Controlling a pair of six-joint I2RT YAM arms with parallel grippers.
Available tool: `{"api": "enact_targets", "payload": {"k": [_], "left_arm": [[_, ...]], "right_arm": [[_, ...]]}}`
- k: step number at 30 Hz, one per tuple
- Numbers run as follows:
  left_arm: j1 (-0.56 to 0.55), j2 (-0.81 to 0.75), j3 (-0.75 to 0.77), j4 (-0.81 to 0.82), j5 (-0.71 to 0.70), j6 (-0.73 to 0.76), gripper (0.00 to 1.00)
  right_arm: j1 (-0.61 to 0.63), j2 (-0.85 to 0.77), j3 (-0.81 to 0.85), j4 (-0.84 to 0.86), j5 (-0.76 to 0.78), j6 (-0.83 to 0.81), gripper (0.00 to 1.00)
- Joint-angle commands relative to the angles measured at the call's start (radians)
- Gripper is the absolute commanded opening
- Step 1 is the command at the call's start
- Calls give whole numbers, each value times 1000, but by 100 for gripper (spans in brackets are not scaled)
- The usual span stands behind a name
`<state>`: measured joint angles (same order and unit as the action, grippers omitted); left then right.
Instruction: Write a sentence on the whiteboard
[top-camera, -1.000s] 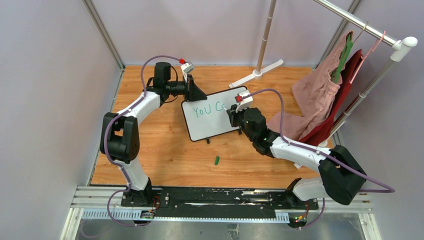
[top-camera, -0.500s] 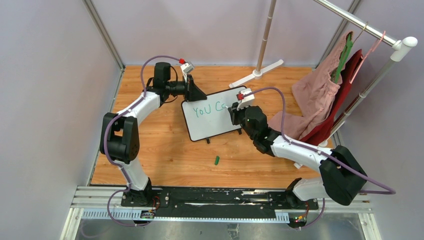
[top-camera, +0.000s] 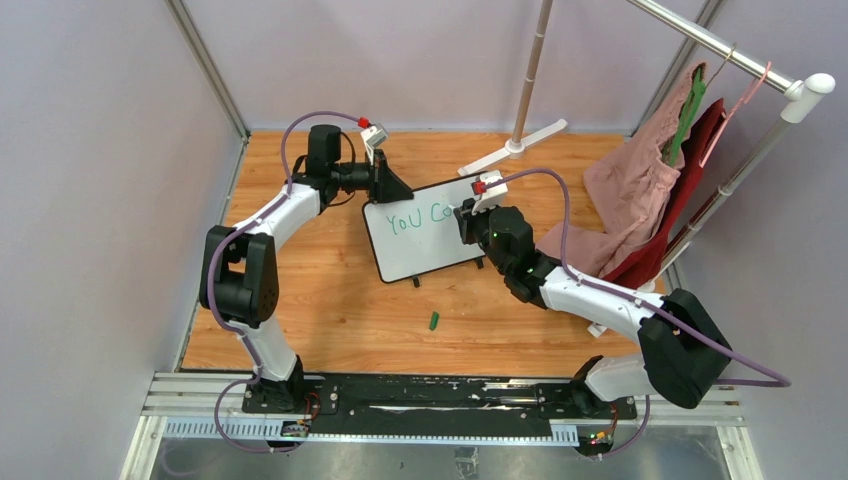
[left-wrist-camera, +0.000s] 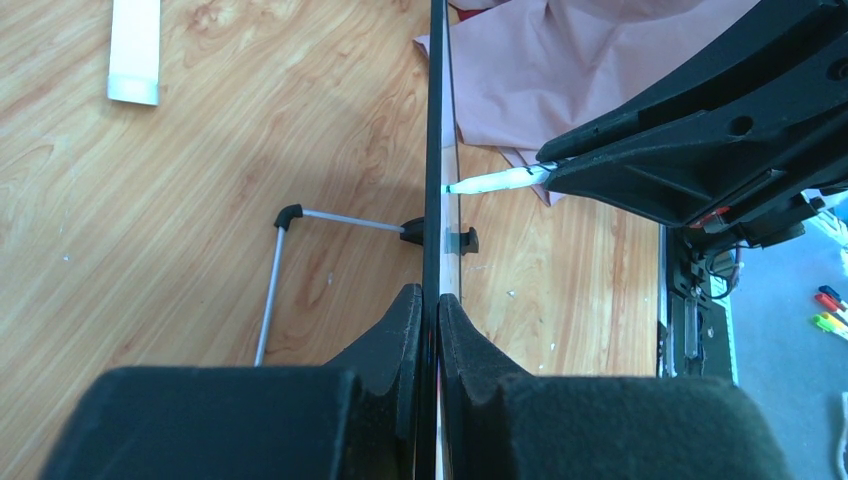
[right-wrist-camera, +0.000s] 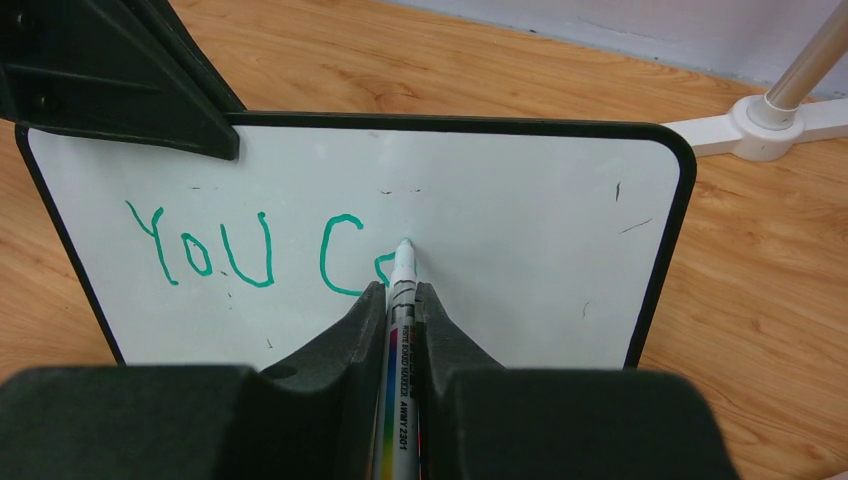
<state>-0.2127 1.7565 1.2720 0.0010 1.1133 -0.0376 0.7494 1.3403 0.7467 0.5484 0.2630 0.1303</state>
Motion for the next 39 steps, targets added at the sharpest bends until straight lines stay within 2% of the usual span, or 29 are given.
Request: {"api": "enact_targets", "payload": {"k": [1,25,32,39], "left_arm": [[-7,-23,-22,-15,5,1,0],[-7,-26,-22,-11,2,-1,0],[-7,-26,-22,-11,2,-1,0],[-7,-23,-19,-12,3,-4,0]], "right_arm": [[-17,9,10,-2,19,-11,0],[-25,-43,-74,-54,46,7,0],[-27,-117,-101,35,-17,23,0],[-31,-117,-61,22,-16,9,0]]}}
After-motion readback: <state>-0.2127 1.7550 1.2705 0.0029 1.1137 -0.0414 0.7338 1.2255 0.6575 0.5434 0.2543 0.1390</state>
